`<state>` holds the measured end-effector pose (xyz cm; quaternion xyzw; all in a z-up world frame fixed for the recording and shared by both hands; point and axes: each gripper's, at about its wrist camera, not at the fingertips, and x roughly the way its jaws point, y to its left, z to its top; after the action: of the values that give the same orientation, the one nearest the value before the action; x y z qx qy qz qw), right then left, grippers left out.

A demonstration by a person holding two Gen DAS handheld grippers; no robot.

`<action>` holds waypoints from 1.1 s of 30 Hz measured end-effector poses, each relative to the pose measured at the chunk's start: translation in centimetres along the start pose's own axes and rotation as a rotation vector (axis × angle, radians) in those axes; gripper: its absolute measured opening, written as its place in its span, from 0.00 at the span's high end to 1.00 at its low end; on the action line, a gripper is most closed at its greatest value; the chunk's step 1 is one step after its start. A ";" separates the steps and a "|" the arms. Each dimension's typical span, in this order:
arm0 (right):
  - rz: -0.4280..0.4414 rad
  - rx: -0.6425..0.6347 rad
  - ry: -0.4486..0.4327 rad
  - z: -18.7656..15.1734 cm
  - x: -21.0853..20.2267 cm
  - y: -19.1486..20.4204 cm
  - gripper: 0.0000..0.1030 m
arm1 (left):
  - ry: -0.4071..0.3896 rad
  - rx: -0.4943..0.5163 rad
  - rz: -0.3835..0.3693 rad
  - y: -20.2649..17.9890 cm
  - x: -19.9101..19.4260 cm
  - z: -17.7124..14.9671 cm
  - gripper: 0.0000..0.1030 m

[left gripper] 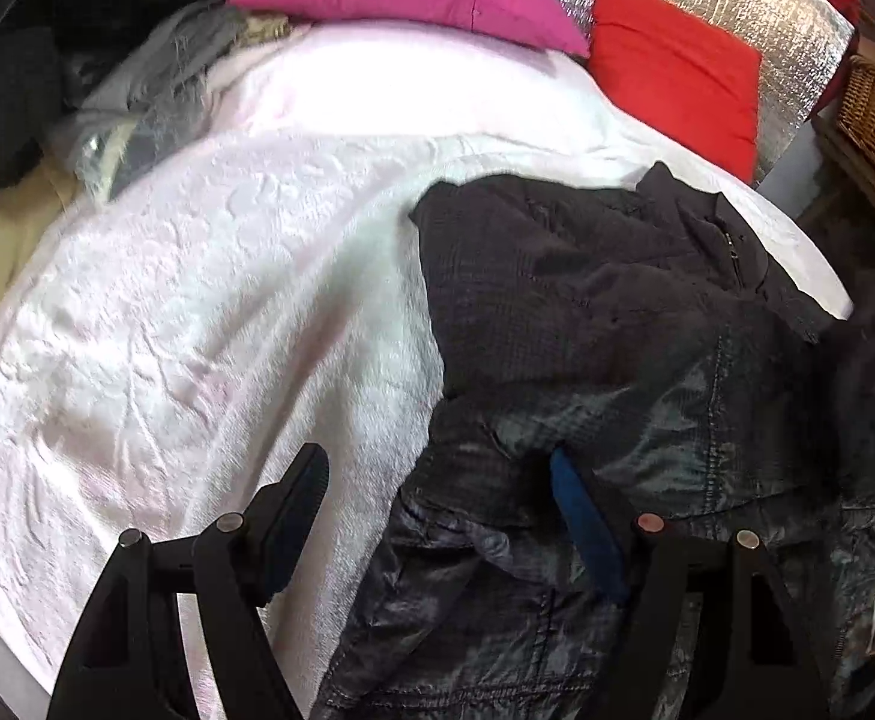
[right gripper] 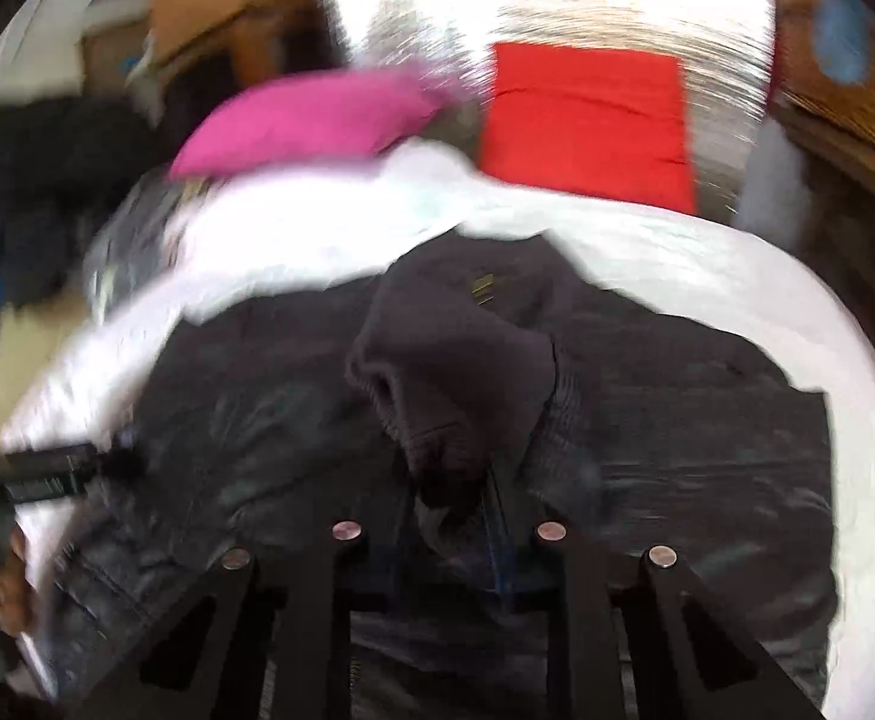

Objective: Fold large clothes

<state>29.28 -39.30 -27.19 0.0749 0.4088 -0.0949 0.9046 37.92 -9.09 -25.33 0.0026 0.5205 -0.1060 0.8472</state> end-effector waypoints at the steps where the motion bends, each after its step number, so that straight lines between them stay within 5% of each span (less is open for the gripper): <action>1: 0.011 0.049 -0.018 0.1 -1.1 -1.8 0.77 | -0.013 0.007 0.012 -0.2 -0.2 0.0 0.25; 5: 0.032 0.227 -0.037 -0.1 -3.0 -8.5 0.77 | -0.040 0.029 0.030 -1.2 -0.1 0.2 0.25; 11: 0.230 0.585 0.037 -3.7 -1.3 -16.8 0.72 | -0.045 0.038 0.040 -2.0 0.4 0.3 0.25; 15: 0.323 0.701 0.036 -4.5 -0.4 -18.3 0.25 | -0.049 0.052 0.048 -2.4 0.7 0.3 0.25; 20: 0.367 0.744 -0.018 -4.8 -0.1 -18.7 0.24 | -0.058 0.067 0.057 -2.9 0.6 0.1 0.25; 21: 0.356 0.755 -0.020 -4.9 0.2 -18.9 0.28 | -0.059 0.074 0.062 -3.1 0.6 0.0 0.25; 24: 0.260 0.727 0.002 -4.7 0.9 -19.2 0.79 | -0.066 0.090 0.078 -3.6 0.6 -0.2 0.25; 33: 0.121 0.636 -0.199 -3.5 -5.6 -19.4 0.88 | -0.121 0.124 0.076 -4.7 -0.7 -0.4 0.25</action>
<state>18.58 -56.78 -26.35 0.3681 0.2634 -0.1705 0.8752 36.44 -13.49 -24.36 0.0684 0.4605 -0.1059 0.8787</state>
